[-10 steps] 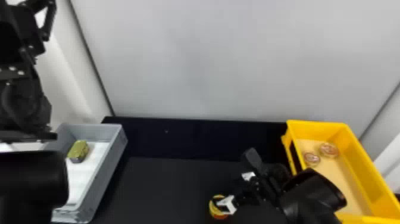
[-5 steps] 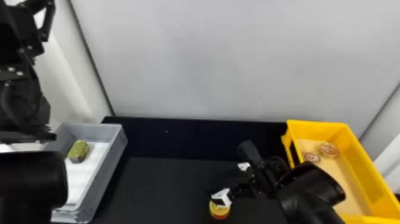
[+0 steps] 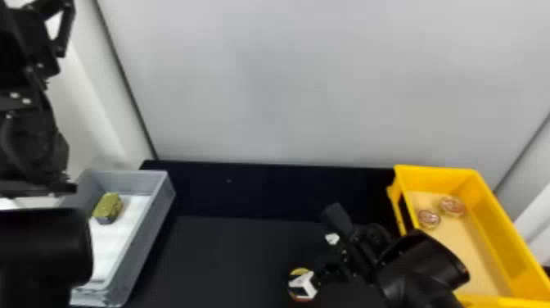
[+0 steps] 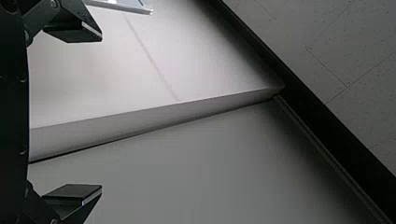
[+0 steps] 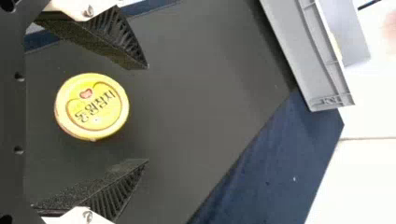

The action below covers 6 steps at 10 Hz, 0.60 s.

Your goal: Pick up the round yellow can and place it in the yellow rectangular box

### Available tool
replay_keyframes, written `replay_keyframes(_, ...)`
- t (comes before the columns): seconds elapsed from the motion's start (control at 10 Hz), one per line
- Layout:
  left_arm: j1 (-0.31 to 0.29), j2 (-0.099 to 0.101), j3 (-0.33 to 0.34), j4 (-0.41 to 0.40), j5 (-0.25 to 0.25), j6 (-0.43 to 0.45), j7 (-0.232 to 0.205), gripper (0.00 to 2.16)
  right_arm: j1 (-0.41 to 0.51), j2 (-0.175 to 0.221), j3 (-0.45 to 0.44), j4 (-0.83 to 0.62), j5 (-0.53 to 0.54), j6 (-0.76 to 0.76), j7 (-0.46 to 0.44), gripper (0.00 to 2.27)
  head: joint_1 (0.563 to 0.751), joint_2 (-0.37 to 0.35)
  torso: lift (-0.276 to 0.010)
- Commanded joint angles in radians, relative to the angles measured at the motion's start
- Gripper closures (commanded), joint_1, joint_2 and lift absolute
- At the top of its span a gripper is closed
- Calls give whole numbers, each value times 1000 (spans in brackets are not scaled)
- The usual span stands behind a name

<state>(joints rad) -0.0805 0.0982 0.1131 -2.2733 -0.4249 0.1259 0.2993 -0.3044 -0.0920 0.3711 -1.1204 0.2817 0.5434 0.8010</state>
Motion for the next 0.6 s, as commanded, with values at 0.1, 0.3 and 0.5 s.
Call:
replay_keyframes(0.1, 4, 0, 2, -2, 0, 0, 0, 133, 16, -5, 3, 17, 13, 12, 6, 56, 663, 54, -10)
replay_keyframes(0.3, 5, 0, 4, -2, 0, 0, 0, 134, 27, -6, 3, 17, 22, 18, 9, 55, 663, 54, -10)
replay_keyframes(0.5, 5, 0, 4, -2, 0, 0, 0, 134, 27, -8, 3, 25, 27, 23, 9, 45, 663, 54, -10)
